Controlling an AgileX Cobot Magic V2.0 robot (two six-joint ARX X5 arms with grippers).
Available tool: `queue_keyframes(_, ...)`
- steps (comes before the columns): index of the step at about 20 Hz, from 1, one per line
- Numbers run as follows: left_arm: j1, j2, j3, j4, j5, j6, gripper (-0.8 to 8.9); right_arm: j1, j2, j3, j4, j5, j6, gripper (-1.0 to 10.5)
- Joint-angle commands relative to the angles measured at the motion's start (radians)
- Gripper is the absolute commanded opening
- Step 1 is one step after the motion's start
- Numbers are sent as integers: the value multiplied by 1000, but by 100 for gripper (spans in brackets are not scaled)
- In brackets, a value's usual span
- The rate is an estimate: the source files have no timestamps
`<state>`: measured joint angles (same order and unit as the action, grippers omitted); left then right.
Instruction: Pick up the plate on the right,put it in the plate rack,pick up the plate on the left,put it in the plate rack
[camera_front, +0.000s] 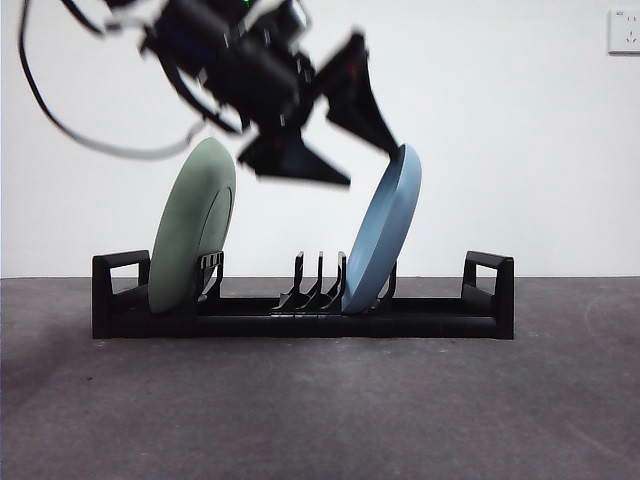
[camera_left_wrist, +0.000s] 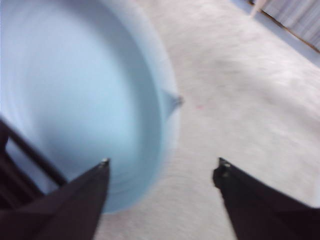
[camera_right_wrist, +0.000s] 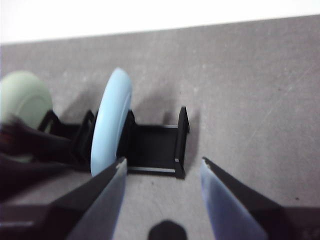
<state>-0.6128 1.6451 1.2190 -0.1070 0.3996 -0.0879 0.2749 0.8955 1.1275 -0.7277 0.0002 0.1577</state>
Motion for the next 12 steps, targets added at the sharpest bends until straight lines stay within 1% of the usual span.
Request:
queue_keyframes(1, -8, -142, -1, -98, -23, 134, -3, 0, 1, -4, -23, -1, -51, 22)
queue_keyframes(2, -8, -208, -1, -152, -60, 168, -8, 0, 1, -4, -34, -1, -73, -12)
queue_keyframes(3, -8, -276, -1, -208, -122, 202, -8, 0, 1, -4, -45, -1, -85, -11)
queue_keyframes(6, 0, -473, -1, -382, -372, 294, -8, 0, -1, -5, -58, 0, -105, -11)
queue_keyframes(7, 14, -529, -1, -431, -426, 303, -8, 0, -8, -8, -55, 1, -113, -11)
queue_keyframes(8, 38, -582, -3, -471, -451, 303, -8, 1, -18, -14, -47, 2, -115, -11)
queue_keyframes(10, 98, -685, -29, -517, -450, 303, -8, 2, -58, -43, -18, 2, -115, -11)
queue_keyframes(12, 152, -803, -114, -515, -449, 302, -8, 3, -126, -113, 44, 3, -115, -12)
